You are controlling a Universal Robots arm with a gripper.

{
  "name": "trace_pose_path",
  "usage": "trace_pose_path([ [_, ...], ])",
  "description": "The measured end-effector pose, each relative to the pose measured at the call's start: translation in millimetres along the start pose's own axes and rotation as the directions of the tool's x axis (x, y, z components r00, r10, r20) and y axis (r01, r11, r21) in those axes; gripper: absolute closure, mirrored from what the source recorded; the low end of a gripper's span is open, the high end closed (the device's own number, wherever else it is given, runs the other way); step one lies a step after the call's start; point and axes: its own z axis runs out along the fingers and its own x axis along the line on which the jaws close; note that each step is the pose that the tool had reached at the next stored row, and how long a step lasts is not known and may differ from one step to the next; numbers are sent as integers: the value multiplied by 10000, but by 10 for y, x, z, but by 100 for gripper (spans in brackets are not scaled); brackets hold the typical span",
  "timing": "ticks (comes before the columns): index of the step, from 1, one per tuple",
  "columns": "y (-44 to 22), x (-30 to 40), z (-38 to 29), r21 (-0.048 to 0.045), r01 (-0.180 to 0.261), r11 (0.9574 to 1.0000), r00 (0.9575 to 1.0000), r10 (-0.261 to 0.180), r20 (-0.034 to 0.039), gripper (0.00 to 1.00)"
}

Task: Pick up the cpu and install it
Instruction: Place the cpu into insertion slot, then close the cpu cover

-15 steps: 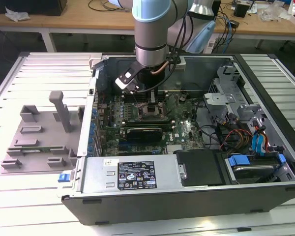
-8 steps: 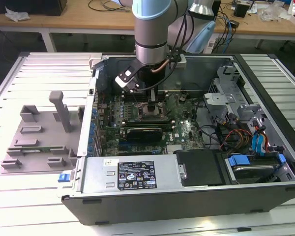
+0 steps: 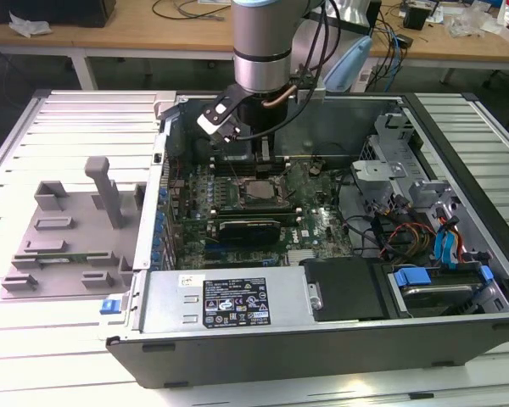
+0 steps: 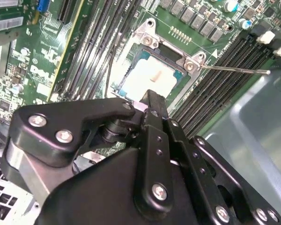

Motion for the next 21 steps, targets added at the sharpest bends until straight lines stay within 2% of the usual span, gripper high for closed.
trace_pose_path([
  [1, 13, 0, 2, 171, 6, 9999, 10000, -6, -1, 89],
  [2, 14, -1, 2, 195, 7, 9998, 10000, -7, 1, 89],
  [18, 16, -1, -17, 195, 7, 9998, 10000, -7, -1, 89],
  [20, 17, -2, -29, 195, 7, 9998, 10000, -7, 0, 89],
  [21, 19, -3, -58, 196, 7, 9998, 10000, -7, 0, 89],
])
